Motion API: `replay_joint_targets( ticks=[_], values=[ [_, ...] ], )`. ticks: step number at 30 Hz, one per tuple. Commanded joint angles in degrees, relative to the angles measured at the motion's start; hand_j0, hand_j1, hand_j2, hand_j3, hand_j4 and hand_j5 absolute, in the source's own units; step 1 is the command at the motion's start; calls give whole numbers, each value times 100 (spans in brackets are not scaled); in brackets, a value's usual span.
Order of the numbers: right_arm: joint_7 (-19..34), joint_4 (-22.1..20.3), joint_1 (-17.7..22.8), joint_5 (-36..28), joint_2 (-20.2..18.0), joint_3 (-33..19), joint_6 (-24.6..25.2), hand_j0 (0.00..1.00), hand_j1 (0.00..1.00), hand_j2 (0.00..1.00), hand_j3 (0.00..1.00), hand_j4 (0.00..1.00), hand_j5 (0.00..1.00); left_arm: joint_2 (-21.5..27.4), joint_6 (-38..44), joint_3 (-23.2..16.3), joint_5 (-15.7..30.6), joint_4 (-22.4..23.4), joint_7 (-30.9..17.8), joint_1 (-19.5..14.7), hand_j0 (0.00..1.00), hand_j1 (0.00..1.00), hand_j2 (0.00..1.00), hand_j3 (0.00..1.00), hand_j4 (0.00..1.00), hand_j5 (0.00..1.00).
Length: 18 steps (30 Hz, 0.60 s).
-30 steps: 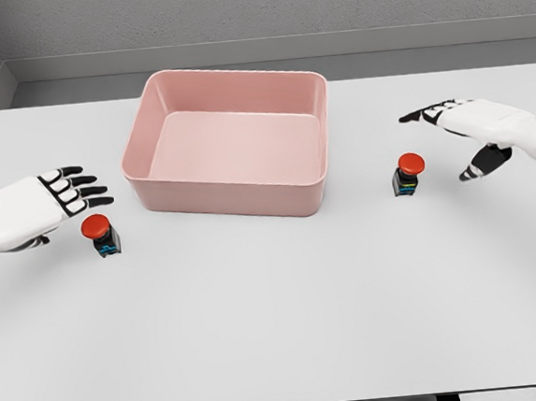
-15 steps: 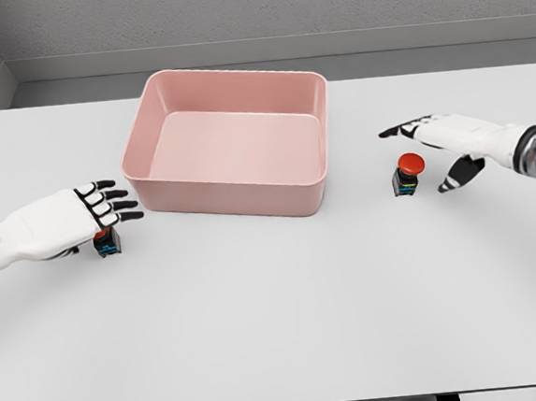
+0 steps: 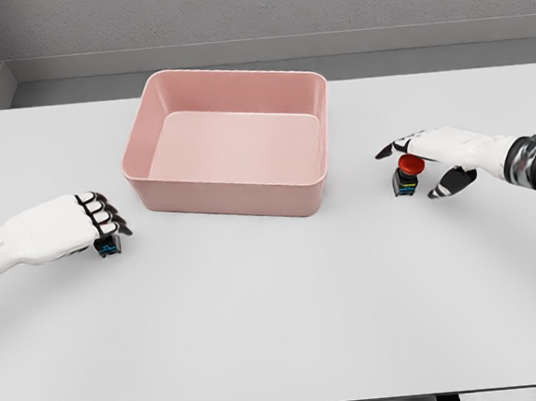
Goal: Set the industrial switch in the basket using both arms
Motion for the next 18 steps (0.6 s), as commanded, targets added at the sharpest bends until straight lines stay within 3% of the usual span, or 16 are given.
replay_joint_targets(
  ticks=[1,6,11,18],
  values=[
    [-2,21,0,31,-7,18,2,78,78,78,78,78,78,8,-2,2,22,-27,-63,0,58,58,58,58,58,58],
    [-2,118,0,40,-7,53,2,71,71,71,71,71,71,8,-2,-7,-66,-89,-72,0,45,45,45,45,45,45],
    [-2,109,0,40,-16,53,2,56,56,56,56,56,56,8,-2,-16,-74,-98,-81,0,36,36,36,36,36,36],
    [-2,109,0,40,-25,53,-7,50,50,50,50,50,50,70,-2,-7,-83,-151,-81,0,22,22,22,22,22,22]
  ],
)
